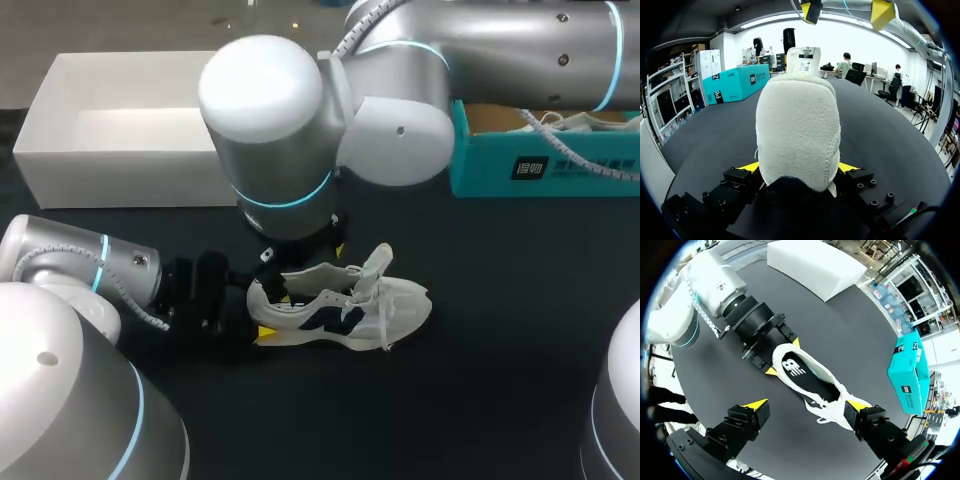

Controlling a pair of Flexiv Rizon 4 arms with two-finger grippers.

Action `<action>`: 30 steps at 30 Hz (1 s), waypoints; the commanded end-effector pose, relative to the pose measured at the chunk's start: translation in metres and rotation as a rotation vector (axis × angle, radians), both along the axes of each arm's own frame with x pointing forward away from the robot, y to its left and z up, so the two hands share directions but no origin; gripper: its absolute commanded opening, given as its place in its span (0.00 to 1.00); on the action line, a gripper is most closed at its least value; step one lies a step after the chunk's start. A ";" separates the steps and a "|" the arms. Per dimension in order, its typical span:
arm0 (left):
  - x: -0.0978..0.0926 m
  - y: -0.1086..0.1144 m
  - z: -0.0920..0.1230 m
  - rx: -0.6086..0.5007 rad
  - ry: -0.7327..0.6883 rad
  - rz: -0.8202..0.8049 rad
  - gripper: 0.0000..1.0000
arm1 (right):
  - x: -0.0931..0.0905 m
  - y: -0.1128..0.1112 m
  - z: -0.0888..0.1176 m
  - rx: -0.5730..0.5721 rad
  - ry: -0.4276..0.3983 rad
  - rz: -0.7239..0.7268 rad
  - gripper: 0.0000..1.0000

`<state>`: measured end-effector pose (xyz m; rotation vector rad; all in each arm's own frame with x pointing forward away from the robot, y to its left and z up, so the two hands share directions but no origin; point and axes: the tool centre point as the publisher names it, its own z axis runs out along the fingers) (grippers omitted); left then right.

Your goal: Take the shoe out of the shoebox, open the shoe tongue, remove and reinsert the insole, then place the shoe into the shoebox

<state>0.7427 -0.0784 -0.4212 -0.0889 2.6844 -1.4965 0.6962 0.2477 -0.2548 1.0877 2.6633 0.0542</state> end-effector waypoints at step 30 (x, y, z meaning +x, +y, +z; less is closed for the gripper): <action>-0.001 0.001 0.000 -0.001 -0.002 0.001 0.00 | 0.029 -0.009 -0.019 -0.043 0.076 0.553 0.00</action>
